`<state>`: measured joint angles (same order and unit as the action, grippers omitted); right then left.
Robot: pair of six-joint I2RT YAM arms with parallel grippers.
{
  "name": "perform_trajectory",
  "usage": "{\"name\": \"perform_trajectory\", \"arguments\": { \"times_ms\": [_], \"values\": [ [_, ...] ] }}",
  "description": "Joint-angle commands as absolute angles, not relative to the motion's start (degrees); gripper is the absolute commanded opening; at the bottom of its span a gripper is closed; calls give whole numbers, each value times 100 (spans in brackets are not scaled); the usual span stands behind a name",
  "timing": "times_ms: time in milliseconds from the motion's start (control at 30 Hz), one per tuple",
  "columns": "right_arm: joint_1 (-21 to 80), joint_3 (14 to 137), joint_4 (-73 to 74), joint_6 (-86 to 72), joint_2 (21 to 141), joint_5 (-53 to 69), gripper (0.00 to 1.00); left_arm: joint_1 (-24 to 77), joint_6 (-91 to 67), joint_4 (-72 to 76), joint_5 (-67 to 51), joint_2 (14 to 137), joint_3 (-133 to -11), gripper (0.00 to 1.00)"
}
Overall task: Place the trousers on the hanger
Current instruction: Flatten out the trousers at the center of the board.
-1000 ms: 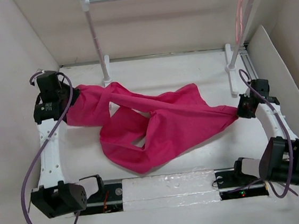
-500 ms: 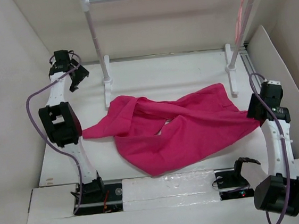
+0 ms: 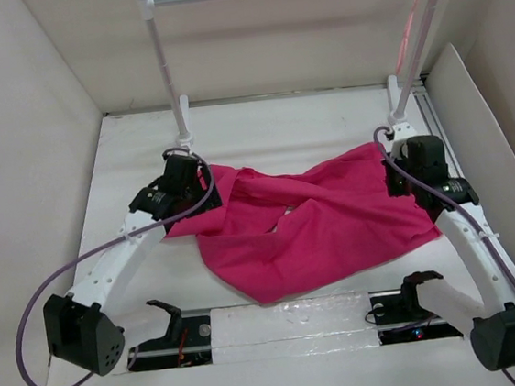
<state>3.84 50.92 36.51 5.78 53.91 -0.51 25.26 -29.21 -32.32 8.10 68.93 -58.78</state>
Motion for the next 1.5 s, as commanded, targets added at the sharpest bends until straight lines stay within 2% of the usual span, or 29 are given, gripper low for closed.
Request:
{"name": "perform_trajectory", "arguments": {
  "times_ms": [0, 33, 133, 233, 467, 567, 633, 667, 700, 733, 767, 900, 967, 1000, 1033, 1133, 1200, 1333, 1400, 1467],
  "values": [
    [921, 4975, 3024, 642, 5440, 325, 5, 2995, -3093, -3629, 809, 6697, -5677, 82],
    [1140, 4983, 2997, 685, 5580, 334, 25, 3145, -3172, -3865, 1078, 6836, -5739, 85],
    [1335, 5001, 2883, 817, 5748, 632, 66, 3559, -3322, -4043, 1711, 7504, -5906, 88],
    [1528, 4914, 2664, 835, 5731, 896, 77, 3735, -3322, -3842, 2143, 8023, -6047, 88],
    [1723, 4475, 2443, 624, 5476, 1011, 78, 3735, -3279, -3622, 3163, 8973, -6152, 87],
    [1775, 4351, 2400, 563, 5414, 1037, 78, 3735, -3322, -3542, 3515, 9360, -6266, 78],
    [1880, 4281, 2373, 528, 5362, 1046, 78, 3735, -3348, -3603, 3716, 9545, -6381, 58],
    [1881, 4272, 2373, 527, 5361, 976, 78, 3735, -3357, -3638, 3787, 9554, -6442, 44],
    [1933, 4228, 2364, 536, 5344, 923, 78, 3735, -3375, -3769, 3805, 9502, -6486, 24],
    [1986, 4184, 2356, 536, 5370, 836, 78, 3735, -3375, -3823, 3840, 9431, -6504, 9],
    [1986, 4140, 2303, 527, 5414, 652, 78, 3735, -3375, -3858, 3893, 9352, -6530, 0],
    [1986, 3859, 2075, 318, 5738, 352, 80, 3735, -3270, -4436, 3762, 8677, -6820, 0],
    [1986, 3779, 2083, 282, 6106, 177, 78, 3735, -3051, -4648, 3613, 8421, -7134, 0],
    [1986, 3744, 2066, 238, 6239, 150, 73, 3735, -2919, -4867, 3534, 8202, -7293, 0],
    [1986, 3727, 2048, 185, 6388, 149, 62, 3735, -2779, -4991, 3472, 8131, -7434, 0],
    [1934, 3726, 2039, 114, 6819, 53, 53, 3622, -2427, -5860, 3769, 8156, -8391, 0],
    [1934, 3744, 2022, 79, 6986, 35, 52, 3472, -2207, -6473, 3797, 8463, -9348, 0],
    [1802, 3753, 2057, 53, 7198, 35, 55, 3157, -2048, -6240, 3877, 8700, -9878, 0],
    [1802, 3657, 2083, 18, 7207, 35, 56, 2586, -1743, -5779, 3929, 8973, -10107, 0],
    [1749, 3551, 2065, 9, 7111, 35, 56, 1805, -1486, -5415, 3491, 9333, -10422, 0]
  ]
}}
